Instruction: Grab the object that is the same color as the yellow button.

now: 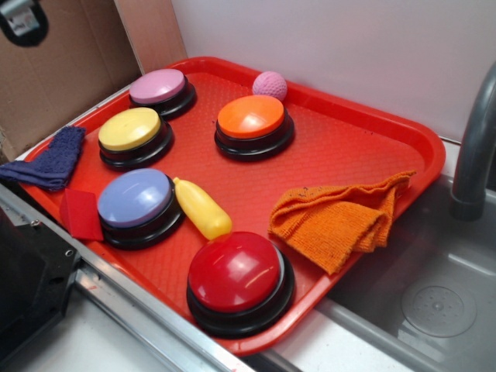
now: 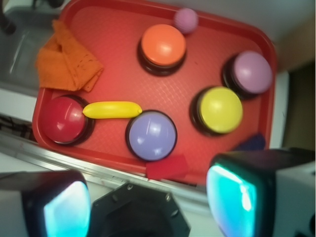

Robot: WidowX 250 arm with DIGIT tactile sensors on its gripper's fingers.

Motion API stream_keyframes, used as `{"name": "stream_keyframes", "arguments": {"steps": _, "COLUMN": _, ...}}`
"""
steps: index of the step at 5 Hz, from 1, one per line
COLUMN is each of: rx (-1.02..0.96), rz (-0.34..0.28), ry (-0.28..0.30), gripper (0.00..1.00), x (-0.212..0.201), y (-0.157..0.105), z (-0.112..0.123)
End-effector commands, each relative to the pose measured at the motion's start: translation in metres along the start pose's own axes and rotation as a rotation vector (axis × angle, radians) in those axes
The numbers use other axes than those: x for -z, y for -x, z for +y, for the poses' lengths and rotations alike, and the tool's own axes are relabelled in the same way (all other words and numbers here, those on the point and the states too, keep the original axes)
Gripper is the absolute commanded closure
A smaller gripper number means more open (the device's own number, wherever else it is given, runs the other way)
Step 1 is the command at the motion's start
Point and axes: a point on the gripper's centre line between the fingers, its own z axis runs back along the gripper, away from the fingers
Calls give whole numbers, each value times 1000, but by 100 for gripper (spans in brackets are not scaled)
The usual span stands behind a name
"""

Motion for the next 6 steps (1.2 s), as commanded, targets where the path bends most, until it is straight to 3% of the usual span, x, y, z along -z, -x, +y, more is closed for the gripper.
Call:
{"name": "stream_keyframes", "arguments": {"steps": 1, "rx": 494, "rz": -86, "ry": 39, "gripper": 0, "x": 46, "y": -33, "z": -18}}
{"name": "stream_keyframes", "arguments": {"steps": 2, "rx": 738, "rz": -143, "ry": 82, "gripper": 0, "x": 73, "y": -47, "z": -26}}
{"name": "stream_keyframes", "arguments": {"steps": 3, "rx": 990, "rz": -125, "ry": 109, "gripper": 0, "x": 106, "y": -54, "z": -41}}
{"name": "stream_keyframes", "arguments": {"steps": 4, "rx": 1094, "rz": -103, "ry": 106, "gripper": 0, "x": 138, "y": -59, "z": -53}}
{"name": "stream_keyframes", "arguments": {"steps": 6, "rx": 1115, "rz": -38, "ry": 131, "gripper": 0, "x": 173, "y": -56, "z": -59}}
